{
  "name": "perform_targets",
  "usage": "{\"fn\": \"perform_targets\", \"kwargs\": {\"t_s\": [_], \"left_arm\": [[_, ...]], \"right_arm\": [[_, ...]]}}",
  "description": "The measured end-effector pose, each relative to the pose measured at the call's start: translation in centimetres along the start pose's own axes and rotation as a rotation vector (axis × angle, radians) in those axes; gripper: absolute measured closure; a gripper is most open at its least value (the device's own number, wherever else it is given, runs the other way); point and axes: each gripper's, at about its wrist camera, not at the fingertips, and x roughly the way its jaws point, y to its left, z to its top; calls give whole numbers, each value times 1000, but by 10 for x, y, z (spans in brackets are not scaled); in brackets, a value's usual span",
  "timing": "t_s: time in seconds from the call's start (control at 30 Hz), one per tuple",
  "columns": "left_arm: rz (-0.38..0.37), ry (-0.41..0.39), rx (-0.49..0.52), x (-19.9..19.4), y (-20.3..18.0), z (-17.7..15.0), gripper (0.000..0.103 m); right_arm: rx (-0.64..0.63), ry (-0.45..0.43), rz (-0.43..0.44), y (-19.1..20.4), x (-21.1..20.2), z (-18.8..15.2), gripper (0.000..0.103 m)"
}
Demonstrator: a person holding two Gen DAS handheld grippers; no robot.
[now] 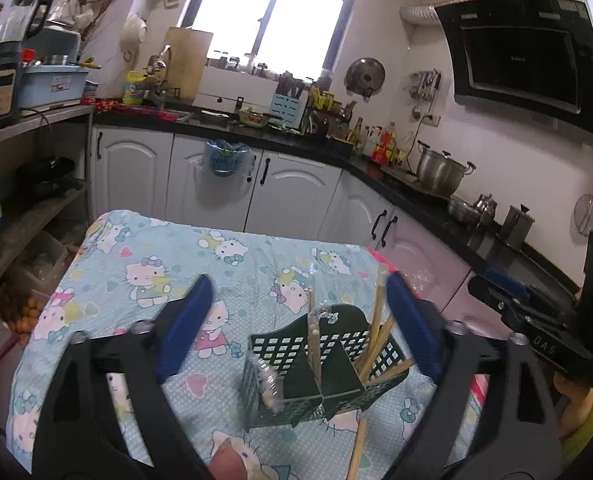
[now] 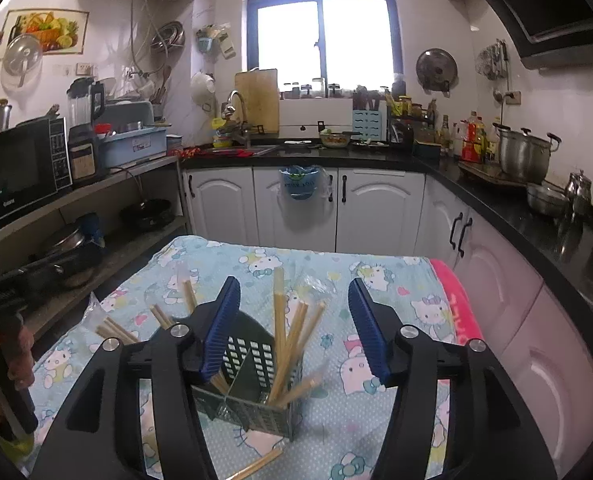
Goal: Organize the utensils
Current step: 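Lower the chopsticks into the caddy and open both tools, then withdraw both open tools from the caddy toward the loose chopsticks on the cloth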
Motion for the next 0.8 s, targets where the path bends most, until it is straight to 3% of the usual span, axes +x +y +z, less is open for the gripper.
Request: {"fn": "perform_targets", "kwargs": {"t_s": [0.1,0.8], "left_arm": [[7,-16,-18,-13,5,0,11],[31,-44,-45,-81,24,-35,11]], "right_arm": [[18,-6,-4,-6,-10,-5,42],[17,-9,28,4,-62,-30,34]]}}
